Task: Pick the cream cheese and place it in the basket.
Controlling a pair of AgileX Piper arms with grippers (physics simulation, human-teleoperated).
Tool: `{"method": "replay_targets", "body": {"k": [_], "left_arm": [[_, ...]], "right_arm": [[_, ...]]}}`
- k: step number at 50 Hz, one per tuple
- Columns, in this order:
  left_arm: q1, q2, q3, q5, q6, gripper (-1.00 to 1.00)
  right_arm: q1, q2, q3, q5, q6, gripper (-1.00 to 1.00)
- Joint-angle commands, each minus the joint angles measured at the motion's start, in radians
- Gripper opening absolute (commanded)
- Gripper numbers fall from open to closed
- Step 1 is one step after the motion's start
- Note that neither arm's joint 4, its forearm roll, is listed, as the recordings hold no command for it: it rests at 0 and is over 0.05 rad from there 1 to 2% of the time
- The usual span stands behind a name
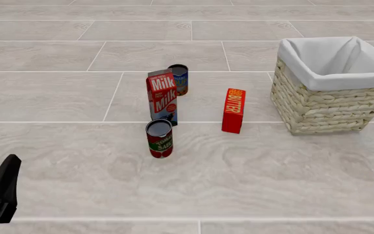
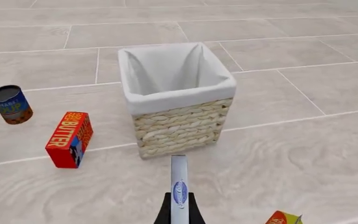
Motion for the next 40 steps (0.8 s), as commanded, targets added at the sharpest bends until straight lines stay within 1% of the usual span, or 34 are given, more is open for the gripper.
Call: {"method": "replay_targets", "body": {"k": [1,15,20,28,33,35,40], "left_arm": [[0.000,0.000,0.000,0.000,0.000,1.00],[0.000,0.000,0.000,0.000,0.000,1.00],[0.000,0.000,0.000,0.000,0.000,1.00],[0.000,0.000,0.000,0.000,0.000,1.00],[0.000,0.000,0.000,0.000,0.000,1.00],[0.000,0.000,0.000,0.000,0.000,1.00],[0.000,0.000,0.000,0.000,0.000,1.00]], "right_arm": [[0.018,0.053,-0.062,-0.019,0.014,-1.00],[0.030,0.171,-0.126,-0.072,0.014,-1.00],[0.029,0.197,-0.162,-0.070,0.009,-1.00],[0.036,0.233,-0.179,-0.087,0.008,-1.00],[0.034,0.274,-0.192,-0.101,0.022,-1.00],[0.037,0.311,-0.220,-0.107,0.030,-1.00],[0.036,0.335,-0.257,-0.104,0.024,-1.00]]}}
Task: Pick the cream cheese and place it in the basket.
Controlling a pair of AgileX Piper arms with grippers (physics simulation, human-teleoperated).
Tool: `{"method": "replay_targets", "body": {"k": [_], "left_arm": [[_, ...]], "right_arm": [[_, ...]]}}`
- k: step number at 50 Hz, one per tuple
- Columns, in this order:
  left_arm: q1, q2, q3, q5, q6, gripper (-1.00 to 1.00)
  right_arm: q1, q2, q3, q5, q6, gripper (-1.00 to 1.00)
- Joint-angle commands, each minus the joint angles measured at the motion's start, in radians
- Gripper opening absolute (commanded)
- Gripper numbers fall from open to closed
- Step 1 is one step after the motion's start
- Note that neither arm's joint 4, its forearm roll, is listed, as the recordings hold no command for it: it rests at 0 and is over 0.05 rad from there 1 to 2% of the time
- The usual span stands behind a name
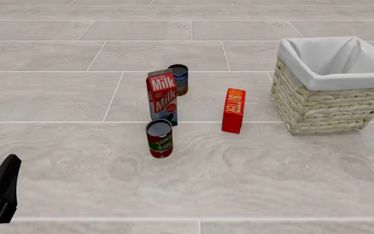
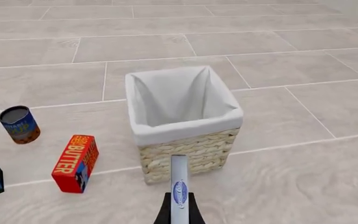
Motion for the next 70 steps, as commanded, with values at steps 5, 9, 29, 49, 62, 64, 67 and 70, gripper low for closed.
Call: {"method": "replay_targets", "body": {"k": [5,9,29,49,62,64,67,70], "left_arm": [[0.000,0.000,0.000,0.000,0.000,1.00],[0.000,0.000,0.000,0.000,0.000,1.00],[0.000,0.000,0.000,0.000,0.000,1.00],[0.000,0.000,0.000,0.000,0.000,1.00],[0.000,0.000,0.000,0.000,0.000,1.00],[0.000,0.000,0.000,0.000,0.000,1.00],[0.000,0.000,0.000,0.000,0.000,1.00],[0.000,0.000,0.000,0.000,0.000,1.00]], "right_arm": [[0.006,0.106,-0.096,-0.018,0.017,-1.00],[0.009,0.138,-0.105,-0.024,0.021,-1.00],[0.006,0.323,-0.263,-0.024,0.005,-1.00],[0.026,0.478,-0.450,0.043,-0.001,-1.00],[0.046,0.552,-0.543,0.091,-0.048,-1.00],[0.045,0.556,-0.551,0.095,-0.052,-1.00],[0.044,0.568,-0.577,0.110,-0.054,-1.00],[0.045,0.590,-0.612,0.129,-0.066,-1.00]]}}
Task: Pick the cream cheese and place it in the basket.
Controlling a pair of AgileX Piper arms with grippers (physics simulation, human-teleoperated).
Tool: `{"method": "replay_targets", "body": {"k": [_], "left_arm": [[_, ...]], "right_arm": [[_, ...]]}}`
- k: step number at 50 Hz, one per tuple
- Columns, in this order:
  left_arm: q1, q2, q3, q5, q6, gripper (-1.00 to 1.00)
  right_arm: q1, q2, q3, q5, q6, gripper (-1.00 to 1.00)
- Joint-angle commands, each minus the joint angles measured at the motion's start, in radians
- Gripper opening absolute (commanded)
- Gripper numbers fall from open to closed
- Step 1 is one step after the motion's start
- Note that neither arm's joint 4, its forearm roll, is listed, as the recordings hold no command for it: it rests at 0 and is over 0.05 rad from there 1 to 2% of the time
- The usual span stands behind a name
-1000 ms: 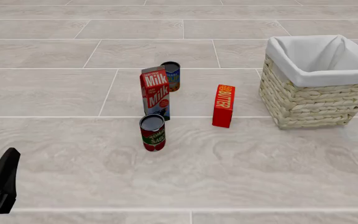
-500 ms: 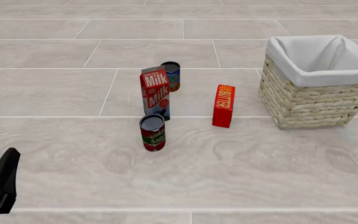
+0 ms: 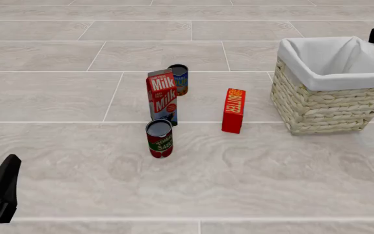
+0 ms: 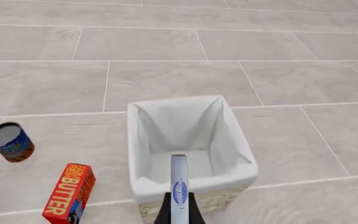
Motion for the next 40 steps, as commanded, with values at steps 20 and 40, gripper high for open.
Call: {"method": "replay_targets", "body": {"k": [20,40], "left_arm": [[0.000,0.000,0.000,0.000,0.000,1.00],[0.000,0.000,0.000,0.000,0.000,1.00]], "right_arm": [[0.018,0.231,-0.303,0.160,-0.050,-1.00],[0.007,0.374,-0.400,0.232,-0.086,-1.00]]}}
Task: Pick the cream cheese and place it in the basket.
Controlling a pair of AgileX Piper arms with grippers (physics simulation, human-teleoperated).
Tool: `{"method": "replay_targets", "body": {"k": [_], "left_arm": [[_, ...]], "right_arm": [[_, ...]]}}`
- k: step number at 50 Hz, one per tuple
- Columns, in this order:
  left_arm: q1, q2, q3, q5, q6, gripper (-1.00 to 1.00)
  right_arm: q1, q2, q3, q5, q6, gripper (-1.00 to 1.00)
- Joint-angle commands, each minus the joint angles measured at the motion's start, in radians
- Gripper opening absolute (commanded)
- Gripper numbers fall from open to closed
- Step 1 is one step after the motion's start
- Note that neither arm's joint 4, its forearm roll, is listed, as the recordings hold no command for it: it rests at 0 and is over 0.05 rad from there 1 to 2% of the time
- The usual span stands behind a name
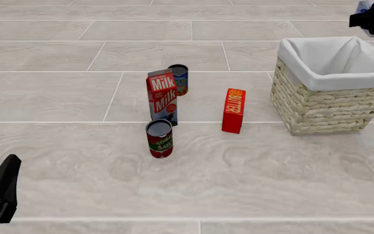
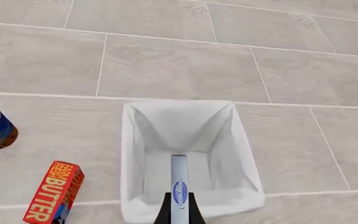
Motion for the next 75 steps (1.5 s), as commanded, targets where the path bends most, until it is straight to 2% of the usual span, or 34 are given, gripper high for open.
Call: {"method": "replay_targets", "body": {"k": [1,20,37,56,75], "left_arm": [[0.000,0.000,0.000,0.000,0.000,1.00],[0.000,0.000,0.000,0.000,0.000,1.00],[0.000,0.000,0.000,0.000,0.000,1.00],[0.000,0.000,0.000,0.000,0.000,1.00],[0.000,0.000,0.000,0.000,0.000,1.00]], "right_arm": [[-0.003,0.068,-0.041,0.026,0.001,-1.00],[-0.002,0.154,-0.096,0.111,-0.010,-1.00],[0.007,0.232,-0.231,0.220,0.014,-1.00],[-0.001,0.297,-0.333,0.298,-0.011,-1.00],[-0.021,0.310,-0.298,0.287,-0.019,-1.00]]}}
